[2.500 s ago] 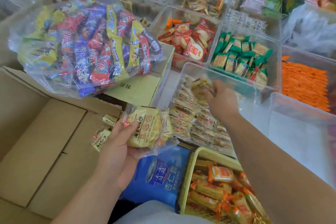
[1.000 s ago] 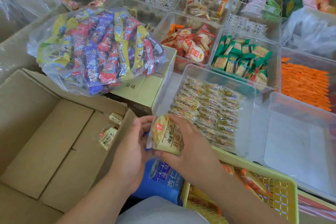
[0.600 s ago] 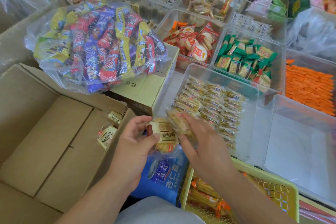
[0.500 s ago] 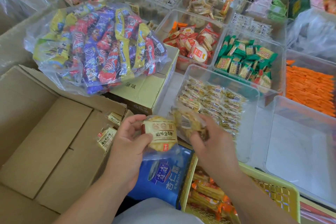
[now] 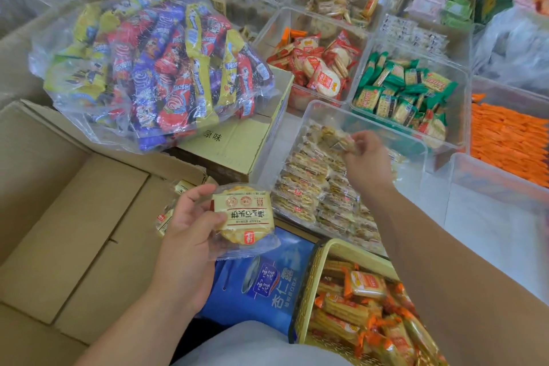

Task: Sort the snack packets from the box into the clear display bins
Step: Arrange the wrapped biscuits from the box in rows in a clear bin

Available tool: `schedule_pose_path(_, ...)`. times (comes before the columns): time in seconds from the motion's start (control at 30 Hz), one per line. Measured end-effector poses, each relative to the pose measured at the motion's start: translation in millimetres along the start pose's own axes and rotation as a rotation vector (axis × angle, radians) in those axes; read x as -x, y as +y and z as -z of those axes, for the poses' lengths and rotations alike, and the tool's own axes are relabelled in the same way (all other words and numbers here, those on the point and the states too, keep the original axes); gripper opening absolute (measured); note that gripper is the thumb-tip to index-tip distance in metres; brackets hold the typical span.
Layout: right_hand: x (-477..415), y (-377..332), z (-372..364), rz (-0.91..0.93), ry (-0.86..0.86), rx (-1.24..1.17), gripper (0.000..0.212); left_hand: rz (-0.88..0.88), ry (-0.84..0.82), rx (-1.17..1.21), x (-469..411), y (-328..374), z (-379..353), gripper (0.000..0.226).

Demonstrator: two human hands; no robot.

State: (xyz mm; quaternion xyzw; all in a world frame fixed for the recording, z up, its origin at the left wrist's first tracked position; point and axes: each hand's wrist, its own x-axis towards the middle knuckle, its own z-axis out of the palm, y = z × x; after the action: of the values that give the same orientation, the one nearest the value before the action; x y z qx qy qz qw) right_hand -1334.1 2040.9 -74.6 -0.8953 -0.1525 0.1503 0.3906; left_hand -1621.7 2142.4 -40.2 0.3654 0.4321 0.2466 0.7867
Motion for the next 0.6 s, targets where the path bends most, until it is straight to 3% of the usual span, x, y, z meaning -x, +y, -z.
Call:
schedule_pose_path(0.13,-11,1,-28,0.023,-0.177,0.192,0.031,0.008,0.016,0.025,3,4,5,0.043)
schedule_pose_path(0.27,-12,2,-34,0.04,-0.29,0.221,0.027,0.013,0.013,0.061,5,6,8,0.043)
schedule_pose_path(0.37,-8,6,-31,0.094,-0.399,0.207,0.044,0.018,0.003,0.076,7,6,8,0.044)
schedule_pose_path(0.6,-13,7,-38,0.201,-0.465,0.38,0.043,0.032,0.004,0.06,7,6,6,0.042)
